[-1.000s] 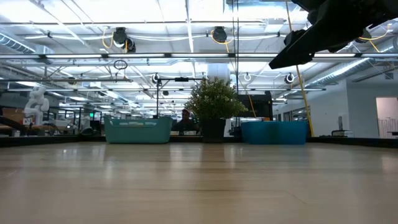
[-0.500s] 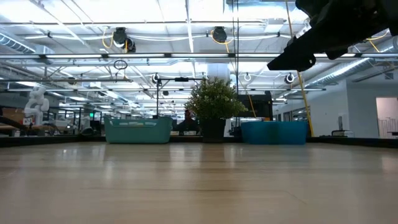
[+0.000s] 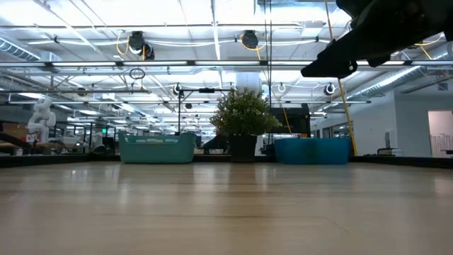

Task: Pick and place medicine bottles into bin by pill shape (circle, oval)
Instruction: Put the big orange pill bottle into the blue bin

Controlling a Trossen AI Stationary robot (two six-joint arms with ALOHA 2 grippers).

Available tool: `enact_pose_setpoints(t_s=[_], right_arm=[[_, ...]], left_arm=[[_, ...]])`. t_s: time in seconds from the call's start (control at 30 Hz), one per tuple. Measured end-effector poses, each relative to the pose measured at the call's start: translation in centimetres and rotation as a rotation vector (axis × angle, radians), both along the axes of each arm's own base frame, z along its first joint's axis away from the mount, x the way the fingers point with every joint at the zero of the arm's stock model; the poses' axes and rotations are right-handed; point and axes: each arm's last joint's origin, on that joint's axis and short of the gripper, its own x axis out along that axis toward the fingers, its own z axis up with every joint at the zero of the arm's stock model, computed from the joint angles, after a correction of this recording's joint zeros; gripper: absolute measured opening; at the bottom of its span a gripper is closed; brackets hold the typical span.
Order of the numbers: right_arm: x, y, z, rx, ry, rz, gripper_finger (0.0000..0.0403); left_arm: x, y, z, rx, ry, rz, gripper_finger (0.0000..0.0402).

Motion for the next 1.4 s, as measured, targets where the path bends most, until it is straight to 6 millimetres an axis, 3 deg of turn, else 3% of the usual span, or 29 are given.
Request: enact_pose_setpoints(t_s=[0.17, 0.47, 0.67, 0.83, 1.13, 1.4], right_arm=[[0.1, 0.0, 0.2, -0.004, -0.023, 0.001, 0.0281], [0.3, -0.1, 0.7, -0.009, -0.083, -0.05, 0.0281], [1.4, 0.0, 1.0, 0.066, -0.183, -0.195, 0.0281], [4.5, 1.2, 1.4, 0.096, -0.143, -0.202, 0.0281], [11.3, 4.5, 1.4, 0.049, 0.033, -0.021, 0.0281], [15.2, 5.2, 1.7, -0.008, 0.112, -0.031, 0.031]], left_arm=[[0.9, 0.1, -0.5, 0.037, -0.025, -0.016, 0.0295], [1.6, 0.4, -0.6, 0.106, -0.041, -0.028, 0.0174], [2.6, 1.3, -0.2, 0.133, -0.074, 0.05, 0.0173], [5.3, 2.7, 1.1, 0.164, -0.068, 0.063, 0.0192], [10.2, 6.4, 4.4, 0.153, -0.066, 0.035, 0.0174], [12.3, 8.8, 5.9, 0.183, -0.049, 0.022, 0.0184]])
